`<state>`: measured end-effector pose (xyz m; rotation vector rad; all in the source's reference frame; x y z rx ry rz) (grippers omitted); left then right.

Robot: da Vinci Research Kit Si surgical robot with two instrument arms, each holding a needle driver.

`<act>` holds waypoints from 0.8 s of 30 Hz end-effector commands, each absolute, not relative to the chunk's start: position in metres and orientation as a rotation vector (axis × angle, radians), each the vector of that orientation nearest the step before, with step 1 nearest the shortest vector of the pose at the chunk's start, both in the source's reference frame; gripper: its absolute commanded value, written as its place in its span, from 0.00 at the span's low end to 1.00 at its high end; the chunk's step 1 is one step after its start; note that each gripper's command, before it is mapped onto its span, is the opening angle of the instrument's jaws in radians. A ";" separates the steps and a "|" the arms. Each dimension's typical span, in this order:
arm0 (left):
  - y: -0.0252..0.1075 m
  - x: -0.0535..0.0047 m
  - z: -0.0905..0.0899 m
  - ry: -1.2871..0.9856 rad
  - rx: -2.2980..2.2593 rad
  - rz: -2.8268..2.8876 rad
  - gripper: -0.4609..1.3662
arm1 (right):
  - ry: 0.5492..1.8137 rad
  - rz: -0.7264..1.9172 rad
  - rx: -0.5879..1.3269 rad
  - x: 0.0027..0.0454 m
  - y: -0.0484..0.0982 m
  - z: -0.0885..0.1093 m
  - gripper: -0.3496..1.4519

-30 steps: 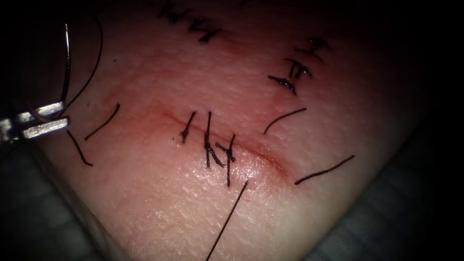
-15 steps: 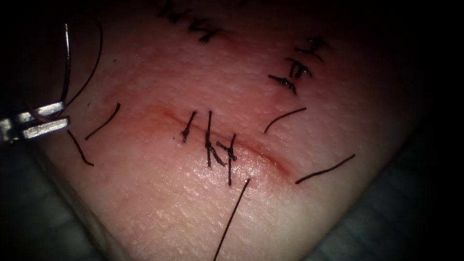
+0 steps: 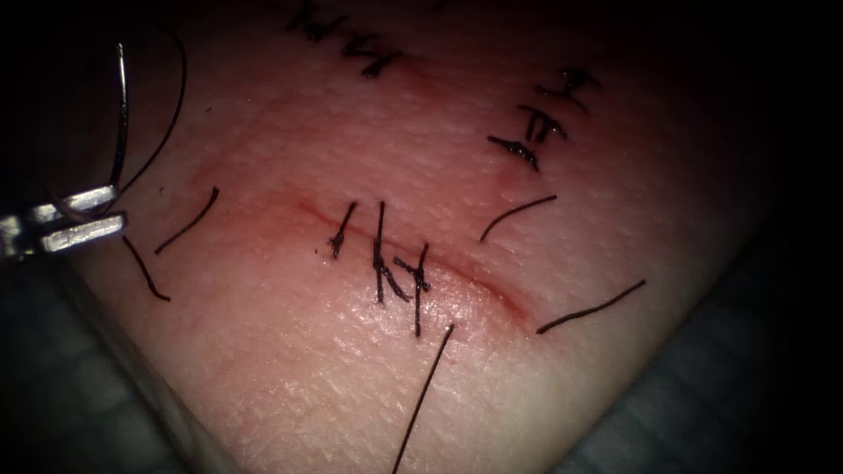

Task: Wound Closure
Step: Tug lightly on remaining suture tail

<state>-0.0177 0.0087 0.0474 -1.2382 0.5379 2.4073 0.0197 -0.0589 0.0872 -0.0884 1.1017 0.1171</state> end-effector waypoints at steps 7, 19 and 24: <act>0.009 -0.0178 0.047 0.540 -1.241 2.413 0.06 | 1.051 0.285 -0.080 0.0174 -0.057 0.088 0.87; 0.009 -0.0179 0.047 0.540 -1.243 2.413 0.06 | 0.964 0.961 0.093 0.0099 -0.050 0.094 0.80; 0.009 -0.0180 0.047 0.541 -1.243 2.413 0.06 | 0.946 1.245 0.134 0.0094 -0.048 0.096 0.79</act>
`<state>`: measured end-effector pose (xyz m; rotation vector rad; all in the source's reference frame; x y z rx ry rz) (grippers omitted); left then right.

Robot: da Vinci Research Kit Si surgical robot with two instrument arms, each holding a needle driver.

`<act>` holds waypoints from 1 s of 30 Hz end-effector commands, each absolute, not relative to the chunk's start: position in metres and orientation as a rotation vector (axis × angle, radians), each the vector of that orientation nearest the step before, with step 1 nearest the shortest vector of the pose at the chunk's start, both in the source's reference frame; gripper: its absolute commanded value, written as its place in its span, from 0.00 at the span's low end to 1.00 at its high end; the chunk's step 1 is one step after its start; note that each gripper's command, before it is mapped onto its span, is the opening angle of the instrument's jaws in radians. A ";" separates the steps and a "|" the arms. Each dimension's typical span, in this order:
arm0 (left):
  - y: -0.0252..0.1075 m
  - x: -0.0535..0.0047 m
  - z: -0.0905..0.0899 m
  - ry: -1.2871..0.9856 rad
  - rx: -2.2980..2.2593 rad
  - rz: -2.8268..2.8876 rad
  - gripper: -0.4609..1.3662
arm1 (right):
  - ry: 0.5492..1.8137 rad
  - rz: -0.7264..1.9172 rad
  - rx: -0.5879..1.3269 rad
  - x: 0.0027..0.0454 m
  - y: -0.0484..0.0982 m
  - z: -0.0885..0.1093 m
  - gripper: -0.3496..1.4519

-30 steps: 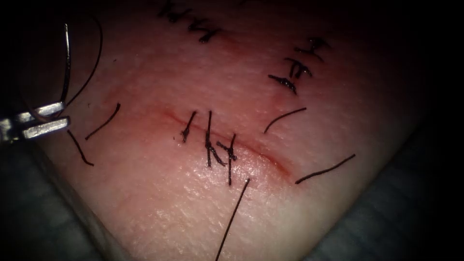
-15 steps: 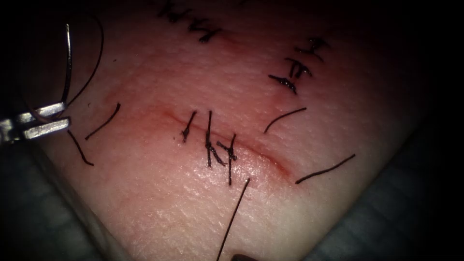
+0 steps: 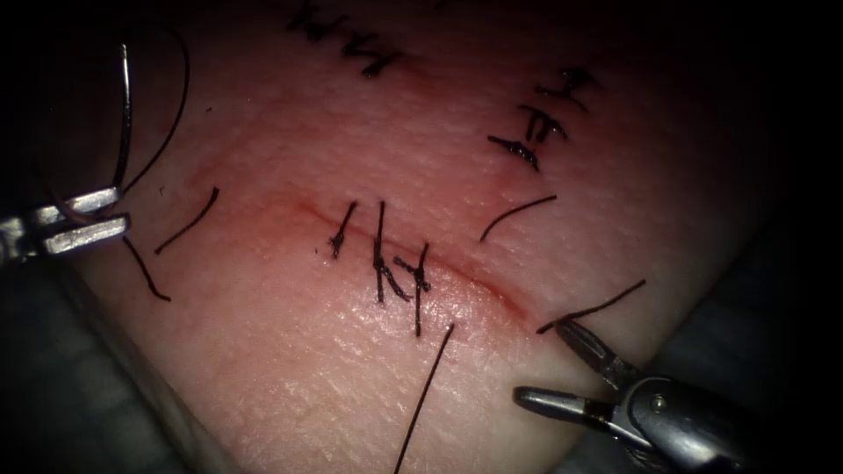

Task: Wound Closure
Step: Tug lightly on remaining suture tail

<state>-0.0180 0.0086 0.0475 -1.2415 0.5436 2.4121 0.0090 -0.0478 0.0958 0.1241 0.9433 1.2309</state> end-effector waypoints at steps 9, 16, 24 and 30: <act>0.008 -0.0180 0.048 0.542 -1.245 2.414 0.06 | 0.908 1.493 0.103 0.0090 -0.044 0.099 0.75; 0.008 -0.0180 0.048 0.542 -1.246 2.414 0.06 | 0.870 1.541 0.080 0.0085 -0.043 0.103 0.77; 0.008 -0.0182 0.048 0.542 -1.246 2.413 0.06 | 0.868 1.542 0.073 0.0085 -0.043 0.105 0.76; 0.008 -0.0183 0.048 0.541 -1.249 2.414 0.06 | 0.870 1.540 0.075 0.0084 -0.043 0.106 0.76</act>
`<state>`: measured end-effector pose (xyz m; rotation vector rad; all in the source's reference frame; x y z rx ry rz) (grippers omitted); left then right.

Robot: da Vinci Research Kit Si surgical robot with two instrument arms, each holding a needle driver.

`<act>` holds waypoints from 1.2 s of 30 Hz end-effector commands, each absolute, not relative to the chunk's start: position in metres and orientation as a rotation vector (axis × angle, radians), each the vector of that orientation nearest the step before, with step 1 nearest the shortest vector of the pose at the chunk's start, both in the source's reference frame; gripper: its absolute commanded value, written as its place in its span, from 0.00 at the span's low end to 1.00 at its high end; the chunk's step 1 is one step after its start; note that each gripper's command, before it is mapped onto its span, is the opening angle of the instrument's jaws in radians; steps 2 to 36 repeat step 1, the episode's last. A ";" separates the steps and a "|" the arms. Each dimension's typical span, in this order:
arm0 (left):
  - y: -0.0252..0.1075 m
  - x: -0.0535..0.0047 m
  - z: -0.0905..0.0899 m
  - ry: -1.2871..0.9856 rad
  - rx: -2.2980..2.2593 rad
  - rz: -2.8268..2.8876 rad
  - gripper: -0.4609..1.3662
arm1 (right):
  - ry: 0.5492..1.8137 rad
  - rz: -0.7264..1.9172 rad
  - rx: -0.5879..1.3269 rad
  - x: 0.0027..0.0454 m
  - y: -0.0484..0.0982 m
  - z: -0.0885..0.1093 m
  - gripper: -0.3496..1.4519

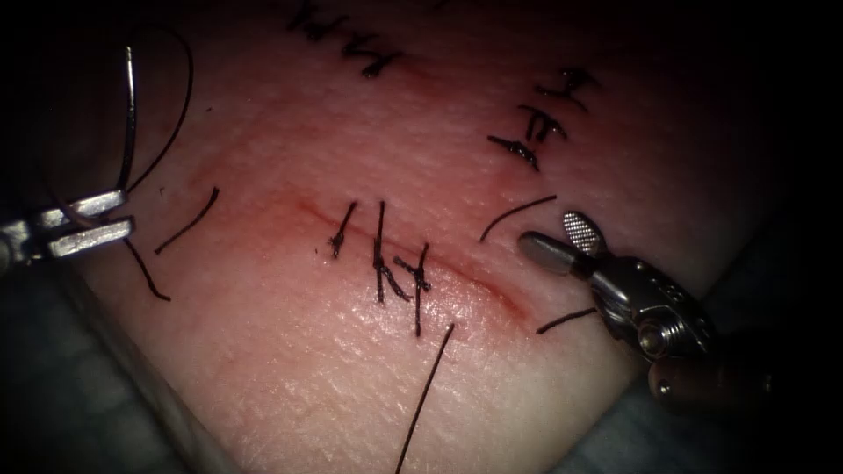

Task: Wound Closure
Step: Tug lightly on remaining suture tail

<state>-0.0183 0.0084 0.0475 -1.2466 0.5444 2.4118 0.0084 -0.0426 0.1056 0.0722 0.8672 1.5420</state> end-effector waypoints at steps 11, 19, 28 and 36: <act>0.008 -0.0183 0.047 0.541 -1.249 2.414 0.06 | 0.870 1.540 0.075 0.0084 -0.043 0.106 0.78; 0.008 -0.0183 0.047 0.541 -1.249 2.414 0.06 | 0.870 1.540 0.075 0.0084 -0.043 0.106 0.78; 0.008 -0.0183 0.047 0.541 -1.249 2.414 0.06 | 0.870 1.540 0.075 0.0084 -0.043 0.106 0.78; 0.008 -0.0183 0.047 0.541 -1.249 2.414 0.06 | 0.870 1.540 0.075 0.0084 -0.043 0.106 0.78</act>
